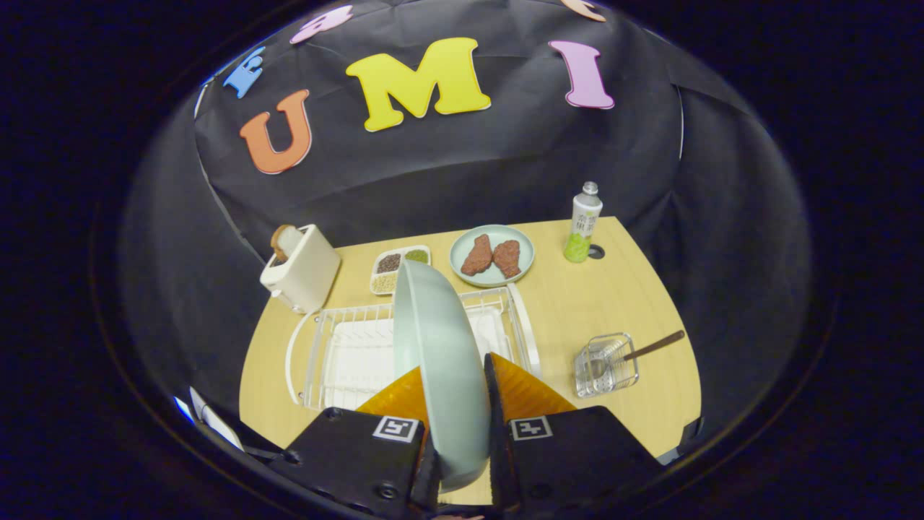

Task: Take the plate from the dish rack, then take the spoon from the basket and place it into the plate.

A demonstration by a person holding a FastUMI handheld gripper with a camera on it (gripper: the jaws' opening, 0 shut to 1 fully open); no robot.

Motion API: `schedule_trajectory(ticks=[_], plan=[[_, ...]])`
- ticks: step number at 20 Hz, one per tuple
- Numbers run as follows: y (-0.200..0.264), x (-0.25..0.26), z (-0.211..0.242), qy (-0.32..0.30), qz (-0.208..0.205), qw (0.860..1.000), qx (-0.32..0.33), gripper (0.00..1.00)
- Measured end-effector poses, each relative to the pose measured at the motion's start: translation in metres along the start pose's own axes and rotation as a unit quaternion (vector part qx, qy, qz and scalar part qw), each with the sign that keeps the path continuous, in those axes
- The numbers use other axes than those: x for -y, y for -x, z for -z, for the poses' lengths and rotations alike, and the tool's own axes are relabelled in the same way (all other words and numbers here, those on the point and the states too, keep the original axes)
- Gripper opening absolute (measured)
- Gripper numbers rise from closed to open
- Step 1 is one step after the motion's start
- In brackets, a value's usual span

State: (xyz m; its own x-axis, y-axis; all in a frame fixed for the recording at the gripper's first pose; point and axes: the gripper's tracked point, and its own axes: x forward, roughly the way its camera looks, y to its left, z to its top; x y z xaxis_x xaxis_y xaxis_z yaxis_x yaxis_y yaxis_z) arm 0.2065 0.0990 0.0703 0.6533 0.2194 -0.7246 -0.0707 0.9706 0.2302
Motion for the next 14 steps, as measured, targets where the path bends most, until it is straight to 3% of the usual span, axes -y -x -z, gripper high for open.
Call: schedule_trajectory(ticks=[4,6,9,14], plan=[[0.006,0.005,0.075,-0.045,-0.071,0.996,-0.020,0.33],[-0.003,0.015,0.115,-0.071,-0.087,0.993,-0.039,0.33],[-0.025,0.020,0.170,-0.137,-0.132,0.979,-0.080,0.33],[-0.059,0.027,0.214,-0.193,-0.178,0.958,-0.113,0.32]])
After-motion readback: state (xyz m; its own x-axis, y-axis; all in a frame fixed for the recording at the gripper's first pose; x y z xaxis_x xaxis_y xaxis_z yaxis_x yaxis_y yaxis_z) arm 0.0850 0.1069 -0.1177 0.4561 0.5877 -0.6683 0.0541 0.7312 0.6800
